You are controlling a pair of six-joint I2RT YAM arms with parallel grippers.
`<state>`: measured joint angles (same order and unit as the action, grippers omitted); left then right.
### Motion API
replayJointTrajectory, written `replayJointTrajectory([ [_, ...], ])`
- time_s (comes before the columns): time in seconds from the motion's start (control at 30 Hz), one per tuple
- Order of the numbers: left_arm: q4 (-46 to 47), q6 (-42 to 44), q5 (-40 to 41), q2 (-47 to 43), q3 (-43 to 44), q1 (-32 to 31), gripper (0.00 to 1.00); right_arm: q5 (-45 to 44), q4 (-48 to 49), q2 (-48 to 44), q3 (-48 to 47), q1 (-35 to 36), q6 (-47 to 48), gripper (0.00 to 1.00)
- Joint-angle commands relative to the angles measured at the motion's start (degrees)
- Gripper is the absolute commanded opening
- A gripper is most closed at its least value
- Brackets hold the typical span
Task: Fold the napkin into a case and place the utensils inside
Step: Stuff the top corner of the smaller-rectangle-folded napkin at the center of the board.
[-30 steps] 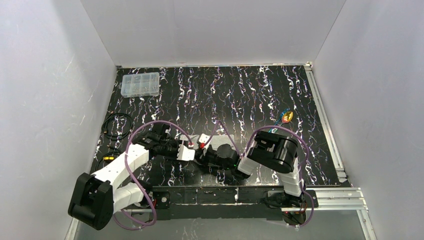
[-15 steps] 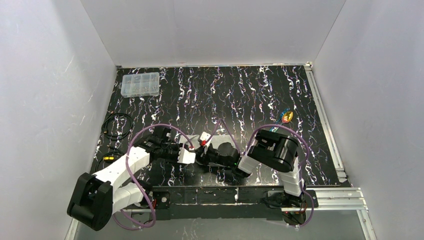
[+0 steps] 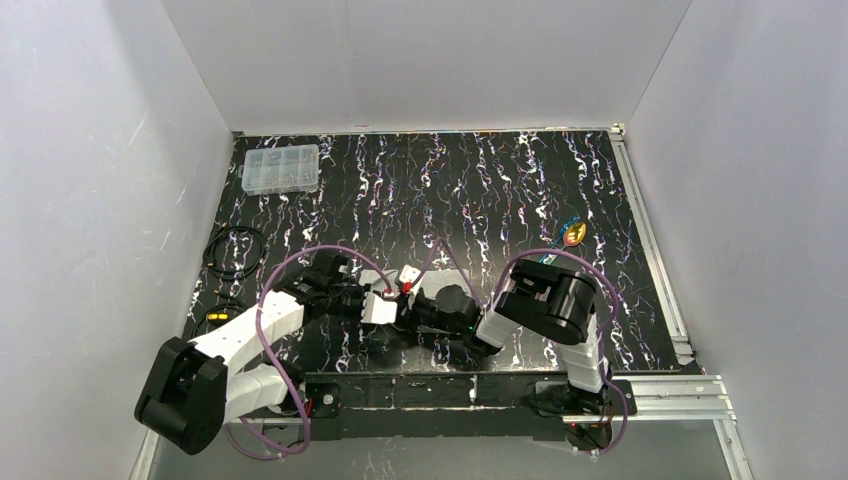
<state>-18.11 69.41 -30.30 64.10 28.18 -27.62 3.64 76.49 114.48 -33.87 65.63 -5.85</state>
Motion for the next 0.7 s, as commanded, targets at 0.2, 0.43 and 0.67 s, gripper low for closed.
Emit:
replayJointTrajectory([
  [0.2, -2.2, 0.3, 0.6, -1.3, 0.7, -0.6, 0.00, 0.4, 5.1, -1.8, 2.0, -0.8, -2.7, 0.32],
  [0.43, -3.1, 1.1, 0.9, -2.6, -0.2, -0.6, 0.00, 1.2, 6.0, -3.3, 3.0, -1.4, -4.3, 0.32],
  [0.67, -3.2, 1.3, 1.3, -2.8, -0.4, -0.5, 0.00, 4.4, 5.9, -4.2, 2.3, -1.4, -4.6, 0.39],
])
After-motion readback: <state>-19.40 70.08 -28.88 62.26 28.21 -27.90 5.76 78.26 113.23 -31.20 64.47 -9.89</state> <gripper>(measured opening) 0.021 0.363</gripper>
